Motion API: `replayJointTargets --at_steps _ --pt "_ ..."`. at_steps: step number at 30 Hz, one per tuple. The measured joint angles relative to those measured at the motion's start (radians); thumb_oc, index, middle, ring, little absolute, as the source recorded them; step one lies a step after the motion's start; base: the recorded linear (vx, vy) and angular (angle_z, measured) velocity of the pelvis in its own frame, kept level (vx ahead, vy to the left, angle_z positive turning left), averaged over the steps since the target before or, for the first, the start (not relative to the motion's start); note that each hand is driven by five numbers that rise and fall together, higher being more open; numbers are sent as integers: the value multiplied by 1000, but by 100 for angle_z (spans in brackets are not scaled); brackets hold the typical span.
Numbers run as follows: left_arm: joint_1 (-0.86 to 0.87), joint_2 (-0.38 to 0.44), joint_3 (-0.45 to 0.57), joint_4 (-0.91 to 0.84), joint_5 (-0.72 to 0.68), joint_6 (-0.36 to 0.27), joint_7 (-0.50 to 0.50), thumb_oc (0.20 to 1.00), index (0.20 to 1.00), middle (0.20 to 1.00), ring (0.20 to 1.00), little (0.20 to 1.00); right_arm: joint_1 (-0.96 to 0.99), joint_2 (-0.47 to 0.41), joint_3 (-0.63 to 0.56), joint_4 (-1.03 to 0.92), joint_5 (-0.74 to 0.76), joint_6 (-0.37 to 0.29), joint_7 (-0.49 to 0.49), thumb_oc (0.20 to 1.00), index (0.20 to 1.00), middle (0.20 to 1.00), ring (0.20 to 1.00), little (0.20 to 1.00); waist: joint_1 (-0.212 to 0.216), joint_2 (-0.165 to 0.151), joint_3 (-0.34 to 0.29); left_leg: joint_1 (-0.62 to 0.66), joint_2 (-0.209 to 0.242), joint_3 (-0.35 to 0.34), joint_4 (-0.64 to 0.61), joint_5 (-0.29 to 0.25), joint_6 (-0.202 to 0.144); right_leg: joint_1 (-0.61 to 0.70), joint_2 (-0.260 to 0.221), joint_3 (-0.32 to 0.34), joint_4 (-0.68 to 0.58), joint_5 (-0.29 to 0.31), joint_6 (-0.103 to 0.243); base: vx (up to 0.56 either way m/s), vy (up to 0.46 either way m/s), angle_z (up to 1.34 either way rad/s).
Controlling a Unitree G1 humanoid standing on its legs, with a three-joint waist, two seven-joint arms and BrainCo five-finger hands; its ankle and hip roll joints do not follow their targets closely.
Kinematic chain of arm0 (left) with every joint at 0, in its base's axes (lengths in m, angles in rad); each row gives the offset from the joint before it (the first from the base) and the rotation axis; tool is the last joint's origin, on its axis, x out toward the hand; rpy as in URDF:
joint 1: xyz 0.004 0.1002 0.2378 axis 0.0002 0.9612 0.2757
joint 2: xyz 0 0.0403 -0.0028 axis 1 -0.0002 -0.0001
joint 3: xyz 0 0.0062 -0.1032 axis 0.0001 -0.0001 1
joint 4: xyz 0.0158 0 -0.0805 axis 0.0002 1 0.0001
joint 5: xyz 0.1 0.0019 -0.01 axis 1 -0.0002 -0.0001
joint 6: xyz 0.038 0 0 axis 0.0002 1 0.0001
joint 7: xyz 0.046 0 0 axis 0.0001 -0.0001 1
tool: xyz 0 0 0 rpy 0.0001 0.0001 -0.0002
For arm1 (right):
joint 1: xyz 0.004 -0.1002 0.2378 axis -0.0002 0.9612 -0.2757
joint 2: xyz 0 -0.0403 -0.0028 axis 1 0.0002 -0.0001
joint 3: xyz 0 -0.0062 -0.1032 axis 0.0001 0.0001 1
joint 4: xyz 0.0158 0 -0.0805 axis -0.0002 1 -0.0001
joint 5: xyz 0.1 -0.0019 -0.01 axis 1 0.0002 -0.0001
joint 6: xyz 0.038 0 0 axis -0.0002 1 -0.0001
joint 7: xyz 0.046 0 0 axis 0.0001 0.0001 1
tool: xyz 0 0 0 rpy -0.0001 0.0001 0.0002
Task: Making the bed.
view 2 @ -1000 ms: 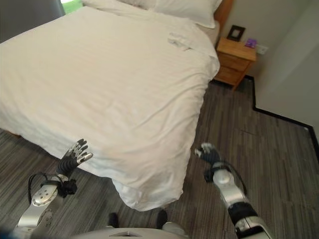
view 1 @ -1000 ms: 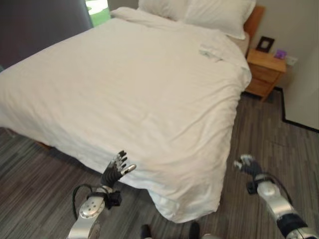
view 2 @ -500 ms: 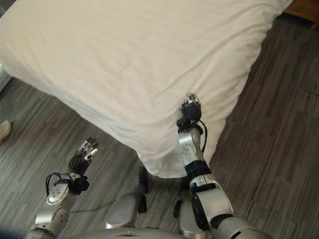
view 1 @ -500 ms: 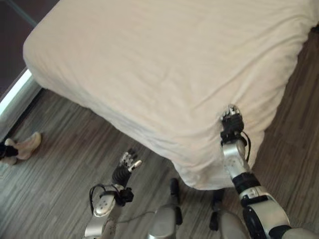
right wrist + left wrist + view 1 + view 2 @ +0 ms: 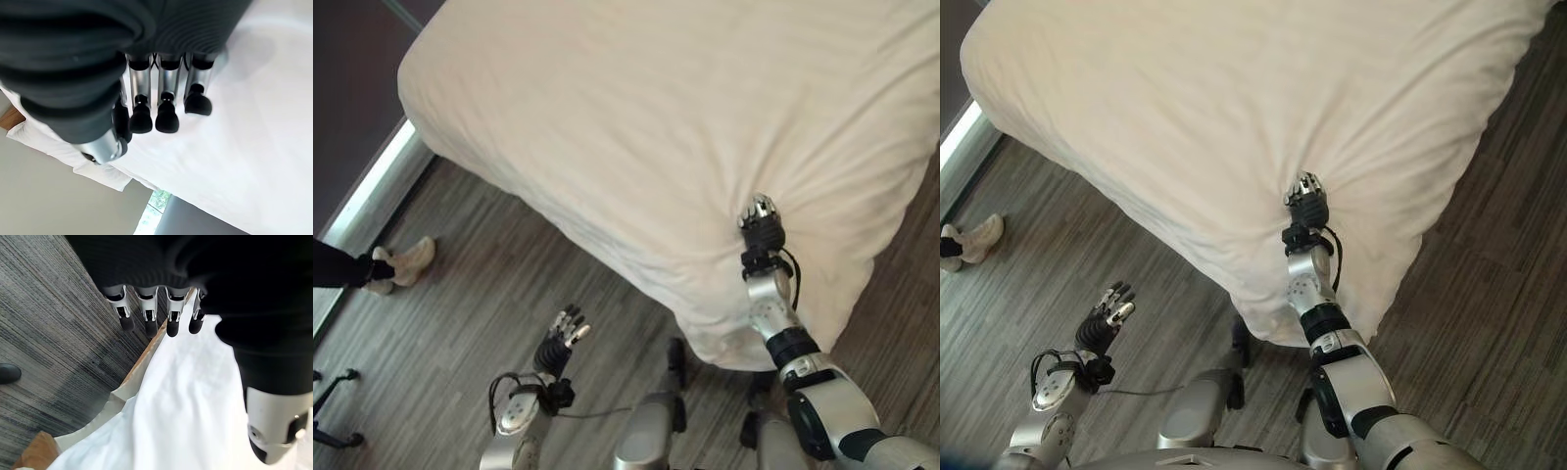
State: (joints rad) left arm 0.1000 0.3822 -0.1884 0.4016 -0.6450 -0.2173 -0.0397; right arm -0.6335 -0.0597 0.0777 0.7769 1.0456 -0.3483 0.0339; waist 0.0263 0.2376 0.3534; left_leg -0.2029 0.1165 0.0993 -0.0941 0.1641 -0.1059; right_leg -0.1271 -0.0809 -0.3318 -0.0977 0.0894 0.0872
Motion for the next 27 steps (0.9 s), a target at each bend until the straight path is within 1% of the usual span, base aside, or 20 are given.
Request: replayJointTargets --at_steps 1,3,5,6,7,9,10,11,13,14,15,17,19,20,21,22,23,24,26,27 --pt "-113 -29 -32 171 15 6 23 1000 1000 1000 1000 1000 8 7 -11 7 5 7 11 200 200 200 200 200 -12 10 -6 -2 0 7 -4 -5 3 -20 -9 8 36 -18 -1 13 127 -14" --pt "-221 -86 -37 273 22 14 53 1000 1000 1000 1000 1000 -1 37 -27 30 7 23 22 200 200 200 200 200 -69 -3 -10 -7 -10 44 -6 -10 10 -54 -24 47 65 -18 2 41 138 -43" --pt "-233 -104 -62 254 21 8 57 1000 1000 1000 1000 1000 -5 41 -33 33 18 44 22 200 200 200 200 200 -106 -7 -19 -3 -23 74 -6 -14 17 -64 -37 78 62 -8 13 55 97 -44" --pt "-232 -104 -76 246 21 8 57 1000 1000 1000 1000 1000 -3 42 -38 36 25 43 22 200 200 200 200 200 -112 -7 -21 1 -27 83 -6 -18 21 -65 -42 90 59 -5 18 56 86 -29" --pt "-237 -106 -80 241 20 11 55 1000 1000 1000 1000 1000 4 32 -52 37 26 50 22 200 200 200 200 200 -142 -7 -23 8 -35 102 -6 -24 22 -66 -46 109 52 -2 20 64 63 -32" --pt "-223 -104 -74 241 18 9 56 1000 1000 1000 1000 1000 9 30 -73 48 30 44 21 200 200 200 200 200 -141 -4 -32 14 -36 114 -6 -32 25 -62 -47 126 42 4 24 53 26 -25" --pt "-227 -104 -75 243 18 12 56 1000 1000 1000 1000 1000 19 11 -83 49 30 47 20 200 200 200 200 200 -164 -10 -34 20 -37 119 -6 -39 24 -59 -45 134 36 7 23 69 27 -15" --pt "-215 -104 -75 242 18 12 56 1000 1000 1000 1000 1000 25 6 -99 49 30 47 20 200 200 200 200 200 -161 -14 -37 23 -36 131 -6 -39 24 -59 -45 141 37 6 24 115 8 -24" --pt "-214 -105 -75 242 18 15 56 1000 1000 1000 1000 1000 40 -7 -149 60 33 38 -5 200 200 200 200 200 -176 -37 -41 35 -35 150 -2 -45 19 -63 -37 161 29 10 24 90 -18 -30" --pt "-206 -105 -75 241 18 17 56 1000 1000 1000 1000 1000 55 -23 -185 105 33 39 -46 959 959 959 959 959 -174 -47 -44 41 -34 168 -6 -47 22 -57 -41 172 31 9 25 31 -99 -35" --pt "-203 -105 -76 241 17 17 57 1000 1000 1000 1000 1000 117 -93 -230 197 26 42 -122 1000 1000 1000 1000 1000 -183 -74 -47 54 -32 186 -1 -52 28 -52 -34 190 20 16 32 29 -99 -37" --pt "-204 -106 -67 241 1 17 67 1000 1000 1000 1000 1000 226 -179 -205 281 -39 63 -187 1000 1000 1000 1000 1000 -185 -98 -40 68 -32 199 1 -51 31 -42 -29 208 15 24 24 -30 -119 -35" --pt "-196 -105 -36 241 -16 16 91 1000 1000 1000 1000 1000 347 -239 -172 319 -163 91 -253 1000 1000 1000 1000 1000 -198 -144 -26 88 -31 215 3 -51 31 -40 -19 235 11 32 20 -111 -145 -57" --pt "-197 -88 -9 242 -21 16 136 1000 1000 1000 1000 1000 394 -257 -82 337 -275 123 -286 1000 1000 1000 1000 1000 -209 -211 -1 87 -28 183 50 -51 31 -40 -17 270 15 37 12 -93 -89 -74" --pt "-195 -72 5 252 -22 16 155 1000 1000 1000 1000 1000 402 -254 -51 342 -318 141 -294 1000 1000 1000 1000 1000 -205 -248 6 86 -27 137 78 -55 26 -40 -15 294 16 42 6 -44 -43 -82" --pt "-196 -59 11 274 -23 11 168 1000 1000 1000 1000 1000 405 -247 -26 342 -357 155 -298 1000 1000 1000 1000 1000 -192 -277 6 90 -32 60 99 -73 9 -41 -9 327 16 49 -1 -2 -18 -103" --pt "-197 -58 19 305 -24 10 184 1000 1000 1000 1000 1000 401 -252 -24 336 -418 169 -299 1000 1000 1000 1000 1000 -172 -288 -1 134 -33 -45 90 -123 -15 -23 3 374 8 60 1 1 -6 -106" --pt "-196 -57 18 319 -26 14 185 1000 1000 1000 1000 1000 397 -251 -20 328 -436 175 -298 1000 1000 1000 1000 1000 -159 -288 -1 176 -41 -114 69 -146 -31 -7 18 394 5 61 2 -4 -2 -89" --pt "-198 -60 4 322 -28 29 185 1000 1000 1000 1000 1000 422 -246 -24 267 -478 186 -284 1000 1000 1000 1000 1000 -161 -282 -8 211 -28 -142 54 -188 -33 28 24 382 1 56 15 -38 56 -5" --pt "-197 -61 -12 321 -28 31 183 1000 1000 1000 1000 1000 451 -233 -24 248 -501 187 -279 1000 1000 1000 1000 1000 -158 -297 -33 204 -33 -141 43 -190 -22 24 14 382 1 52 13 -89 198 34"
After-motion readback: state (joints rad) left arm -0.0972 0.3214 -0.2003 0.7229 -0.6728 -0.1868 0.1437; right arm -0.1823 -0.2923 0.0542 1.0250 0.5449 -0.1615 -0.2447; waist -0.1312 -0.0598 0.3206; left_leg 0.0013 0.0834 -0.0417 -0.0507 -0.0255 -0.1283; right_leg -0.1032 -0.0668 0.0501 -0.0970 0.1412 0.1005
